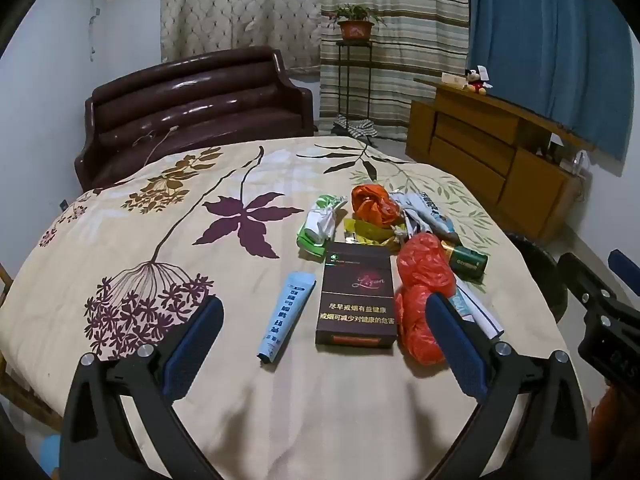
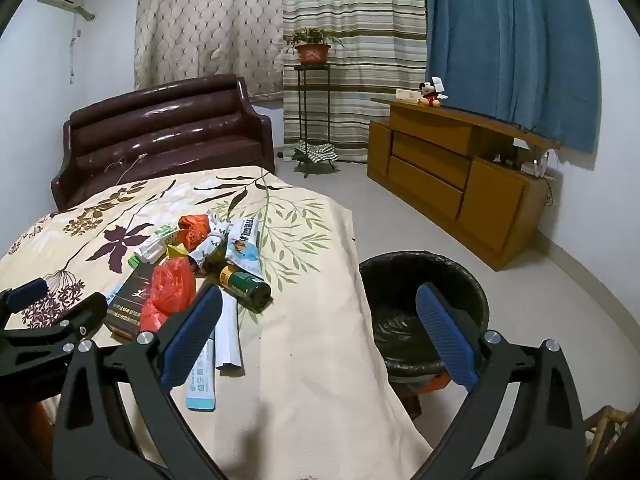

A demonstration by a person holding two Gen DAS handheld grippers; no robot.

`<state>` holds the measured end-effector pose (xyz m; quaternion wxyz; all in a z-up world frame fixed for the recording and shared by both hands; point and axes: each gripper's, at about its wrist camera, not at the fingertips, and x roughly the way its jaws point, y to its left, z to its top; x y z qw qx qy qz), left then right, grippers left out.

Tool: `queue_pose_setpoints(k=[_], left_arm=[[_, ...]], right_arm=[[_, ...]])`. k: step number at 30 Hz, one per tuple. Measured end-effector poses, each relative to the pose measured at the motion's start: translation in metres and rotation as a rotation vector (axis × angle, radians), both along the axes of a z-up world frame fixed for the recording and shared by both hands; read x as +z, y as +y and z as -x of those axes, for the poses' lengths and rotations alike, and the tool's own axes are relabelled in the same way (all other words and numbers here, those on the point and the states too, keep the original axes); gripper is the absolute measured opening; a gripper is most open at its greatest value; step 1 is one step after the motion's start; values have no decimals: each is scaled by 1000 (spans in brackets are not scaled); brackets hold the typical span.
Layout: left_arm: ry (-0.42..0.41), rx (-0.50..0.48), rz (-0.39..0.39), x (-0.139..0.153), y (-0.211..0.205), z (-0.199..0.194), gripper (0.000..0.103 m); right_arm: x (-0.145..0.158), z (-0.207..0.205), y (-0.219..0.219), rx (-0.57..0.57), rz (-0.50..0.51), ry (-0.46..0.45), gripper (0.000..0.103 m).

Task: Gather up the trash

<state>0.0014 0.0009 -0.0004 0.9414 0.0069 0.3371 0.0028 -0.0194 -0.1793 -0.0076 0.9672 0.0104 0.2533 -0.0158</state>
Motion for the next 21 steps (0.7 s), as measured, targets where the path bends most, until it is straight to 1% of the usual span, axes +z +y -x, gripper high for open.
queue_pose_setpoints(k=[3, 4, 6, 9, 11, 21], left_arm=[[4, 13, -1, -1, 0, -3, 98], [-23, 1, 5, 3, 1, 4, 98], [-26, 2, -1, 3, 0, 5, 98], [-24, 5, -4, 6, 0, 8, 98], [-12, 9, 7, 4, 4, 3, 98], [-24, 20, 8, 7, 5, 5, 98]], right_arm=[[0, 0, 0, 0, 3, 0, 95], [1, 0, 1, 1, 3, 0, 95], [1, 1, 0, 0, 1, -1, 95], [1, 1, 0, -2, 1, -1, 95], [1, 1, -1, -2, 1, -2, 95], [4, 3, -1, -4, -1, -3, 95]])
